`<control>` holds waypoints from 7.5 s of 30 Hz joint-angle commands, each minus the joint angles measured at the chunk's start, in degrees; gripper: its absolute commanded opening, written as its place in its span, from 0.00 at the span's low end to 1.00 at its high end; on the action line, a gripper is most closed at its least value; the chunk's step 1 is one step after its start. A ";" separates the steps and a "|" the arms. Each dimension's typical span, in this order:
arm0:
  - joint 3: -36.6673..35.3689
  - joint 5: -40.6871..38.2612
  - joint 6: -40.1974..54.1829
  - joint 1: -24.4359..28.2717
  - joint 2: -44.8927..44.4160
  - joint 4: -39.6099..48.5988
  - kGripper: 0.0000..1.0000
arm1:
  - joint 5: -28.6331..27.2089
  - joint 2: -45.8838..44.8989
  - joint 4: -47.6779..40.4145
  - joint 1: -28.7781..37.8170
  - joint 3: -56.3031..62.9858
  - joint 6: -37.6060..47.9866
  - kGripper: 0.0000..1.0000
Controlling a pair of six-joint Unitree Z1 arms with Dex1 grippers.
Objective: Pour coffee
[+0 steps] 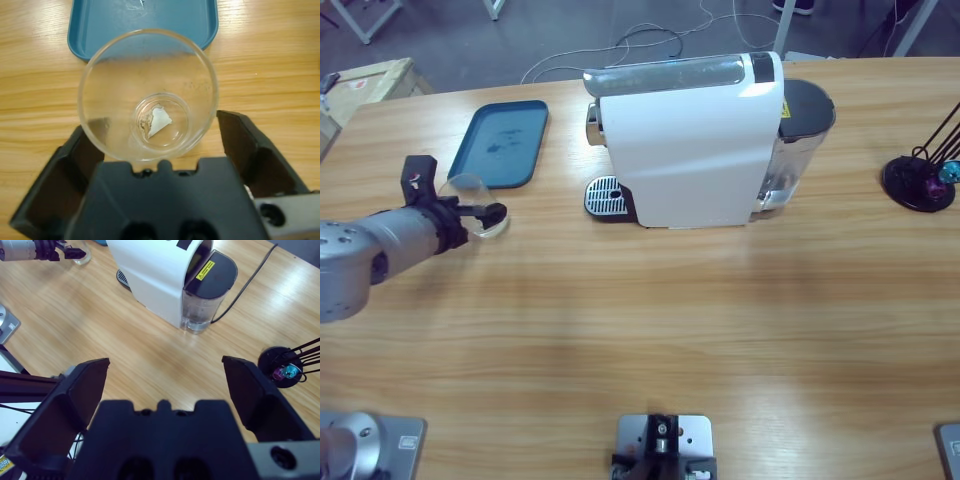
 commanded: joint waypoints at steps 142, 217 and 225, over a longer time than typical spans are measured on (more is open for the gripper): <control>-1.19 -35.34 23.30 5.59 -48.22 27.87 0.72 | -0.90 55.15 13.58 -12.11 -44.10 -9.15 0.00; -1.02 -35.79 23.30 5.59 -47.02 26.56 0.98 | -4.59 57.12 18.24 -8.50 -50.64 -5.25 0.00; -1.02 -35.79 23.36 5.59 -46.99 26.56 0.98 | -4.86 56.47 18.08 -8.41 -48.69 -4.63 0.00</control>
